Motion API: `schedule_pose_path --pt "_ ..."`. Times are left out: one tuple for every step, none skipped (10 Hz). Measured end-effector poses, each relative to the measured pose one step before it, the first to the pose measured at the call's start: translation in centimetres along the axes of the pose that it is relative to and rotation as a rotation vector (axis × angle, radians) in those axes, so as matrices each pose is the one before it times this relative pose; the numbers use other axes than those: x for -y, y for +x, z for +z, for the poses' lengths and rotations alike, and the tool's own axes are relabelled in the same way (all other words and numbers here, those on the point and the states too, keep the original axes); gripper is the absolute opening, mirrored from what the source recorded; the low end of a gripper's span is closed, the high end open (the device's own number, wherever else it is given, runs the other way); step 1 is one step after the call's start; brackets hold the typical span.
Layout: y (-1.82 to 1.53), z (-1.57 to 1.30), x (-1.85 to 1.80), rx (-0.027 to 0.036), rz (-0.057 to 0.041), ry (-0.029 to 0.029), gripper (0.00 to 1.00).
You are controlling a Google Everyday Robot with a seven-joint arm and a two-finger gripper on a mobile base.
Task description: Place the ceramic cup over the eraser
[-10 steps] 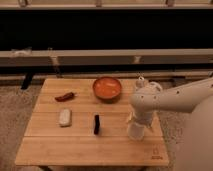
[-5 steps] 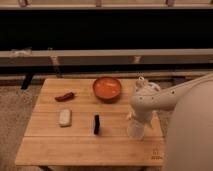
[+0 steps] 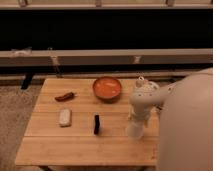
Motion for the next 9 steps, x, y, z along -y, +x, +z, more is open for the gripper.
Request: schedule_pose_path --pt "0.118 -0.218 -0.115 -0.02455 -0.00061 0.00253 0.33" --pt "0.063 -0.185 -0.134 -0.01847 -0.00103 0.00457 0.24" --pt "0.101 -0.17 -0.076 -0.01956 -0.00081 0.00782 0.15" --pt "0.066 -0.143 -0.026 -0.02106 -0.00164 0.00934 0.05" --pt "0.018 -0.14 -0.192 -0.02151 -0.00564 0.00731 0.0" --pt "0.009 -0.118 -0.317 -0.01619 -0.00863 0.00418 0.0" --pt "-0.108 -0.192 -0.459 -0.00751 -0.01033 0.00015 0.0" --pt "-0.135 -0.337 -1.332 -0.0077 -0.02661 -0.00265 0.0" --pt "-0.077 -0.368 -1.22 -0.00158 -0.02466 -0.00541 0.0"
